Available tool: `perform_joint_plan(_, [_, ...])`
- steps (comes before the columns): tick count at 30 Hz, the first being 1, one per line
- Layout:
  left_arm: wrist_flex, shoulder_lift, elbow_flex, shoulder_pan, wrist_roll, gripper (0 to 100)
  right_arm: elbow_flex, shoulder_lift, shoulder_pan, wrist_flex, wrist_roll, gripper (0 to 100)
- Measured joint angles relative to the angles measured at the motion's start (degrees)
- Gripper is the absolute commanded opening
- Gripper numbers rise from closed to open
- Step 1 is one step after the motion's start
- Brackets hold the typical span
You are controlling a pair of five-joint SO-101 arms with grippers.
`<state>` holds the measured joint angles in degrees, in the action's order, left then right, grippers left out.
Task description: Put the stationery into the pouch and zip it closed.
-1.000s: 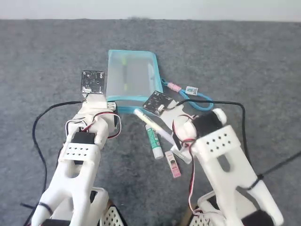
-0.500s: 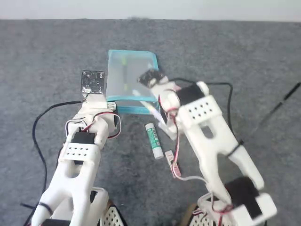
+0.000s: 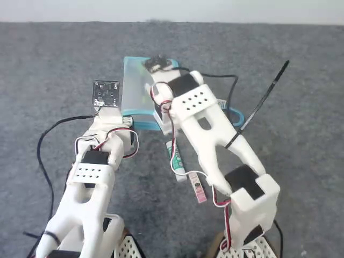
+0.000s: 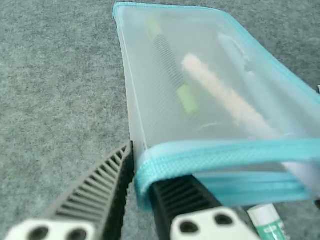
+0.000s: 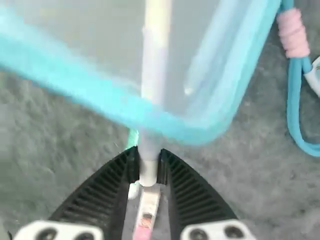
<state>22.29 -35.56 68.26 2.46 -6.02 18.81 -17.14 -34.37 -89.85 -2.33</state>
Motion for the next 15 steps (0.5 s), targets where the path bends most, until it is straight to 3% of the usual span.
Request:
perform_joint_plan(4, [0.0, 0.0, 0.0, 0.0, 0.0, 1, 4.2, -1.1, -0.1, -0.1, -3.7, 15.5])
perform_joint_plan(12, [-0.1, 0.0, 0.0, -0.3, 0.0, 1, 5.0, -1.1, -2.5, -0.1, -4.4, 15.4])
perform_joint_plan(15, [-0.1, 0.0, 0.0, -0.2, 0.0, 1, 5.0, -0.2, -2.8, -1.4, -1.8, 10.5])
